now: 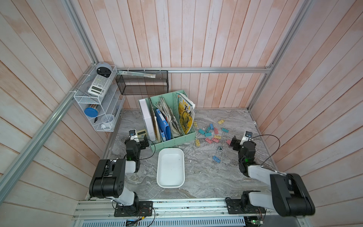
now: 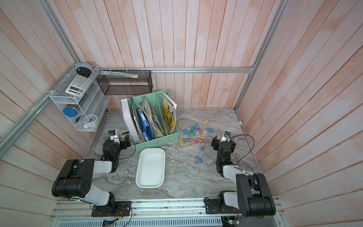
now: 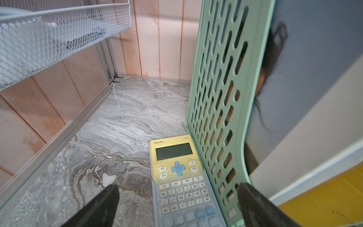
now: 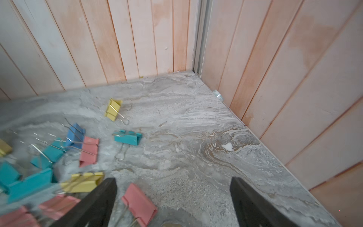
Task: Put the binder clips in the storage box
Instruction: Adjust the storage box at the center of the board.
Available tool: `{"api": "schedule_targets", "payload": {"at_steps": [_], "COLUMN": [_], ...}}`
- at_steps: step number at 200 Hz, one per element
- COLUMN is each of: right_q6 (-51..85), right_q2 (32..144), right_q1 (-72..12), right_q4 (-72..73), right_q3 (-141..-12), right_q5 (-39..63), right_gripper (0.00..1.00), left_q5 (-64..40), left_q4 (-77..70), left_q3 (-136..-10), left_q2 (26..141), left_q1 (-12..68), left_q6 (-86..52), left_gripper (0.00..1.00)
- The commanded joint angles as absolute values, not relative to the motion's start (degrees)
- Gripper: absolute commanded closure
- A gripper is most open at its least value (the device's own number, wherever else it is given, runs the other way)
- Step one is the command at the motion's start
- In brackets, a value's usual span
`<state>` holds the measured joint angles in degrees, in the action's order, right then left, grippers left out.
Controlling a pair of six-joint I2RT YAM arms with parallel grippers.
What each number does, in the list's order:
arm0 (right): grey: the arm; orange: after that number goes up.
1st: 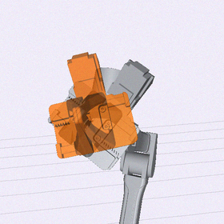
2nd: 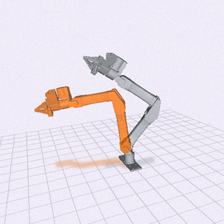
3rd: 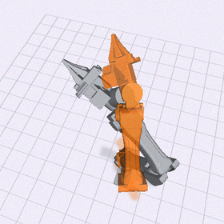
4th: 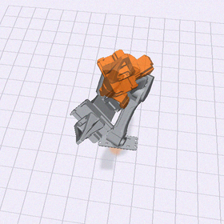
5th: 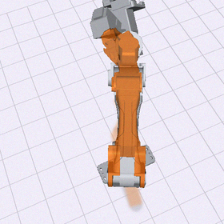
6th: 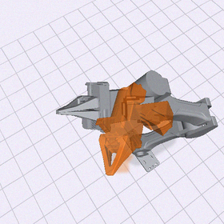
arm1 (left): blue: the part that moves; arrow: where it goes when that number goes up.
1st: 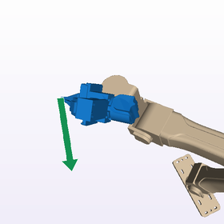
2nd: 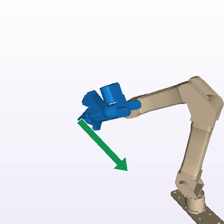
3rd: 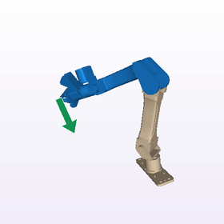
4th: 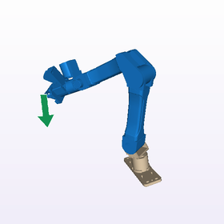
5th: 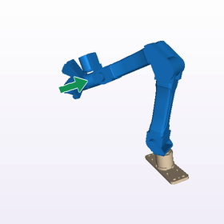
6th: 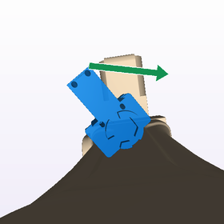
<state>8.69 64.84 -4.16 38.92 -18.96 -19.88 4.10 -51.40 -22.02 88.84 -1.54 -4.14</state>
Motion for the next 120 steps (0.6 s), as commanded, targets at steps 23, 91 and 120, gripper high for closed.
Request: {"api": "schedule_targets", "payload": {"at_steps": [23,91,120], "right_q6": [25.6,36.6,37.2], "right_q2": [41.4,44.0,52.6], "right_q1": [-4.5,-27.1,-42.5], "right_q4": [-7.8,-29.1,-25.6], "right_q3": [-38.2,-49.7,-52.1], "right_q5": [-8.6,2.7,-8.7], "right_gripper": [0.09,0.15,0.14], "left_q5": [5.4,12.7,20.1], "left_q4": [-51.9,-59.7,-29.5], "left_q3": [-22.0,-15.9,-16.4], "left_q2": [89.2,84.8,55.2], "left_q1": [-1.8,-3.2,-0.6], "left_q6": [-4.4,-8.0,-12.8], "left_gripper": [0.0,0.0,0.0]}}
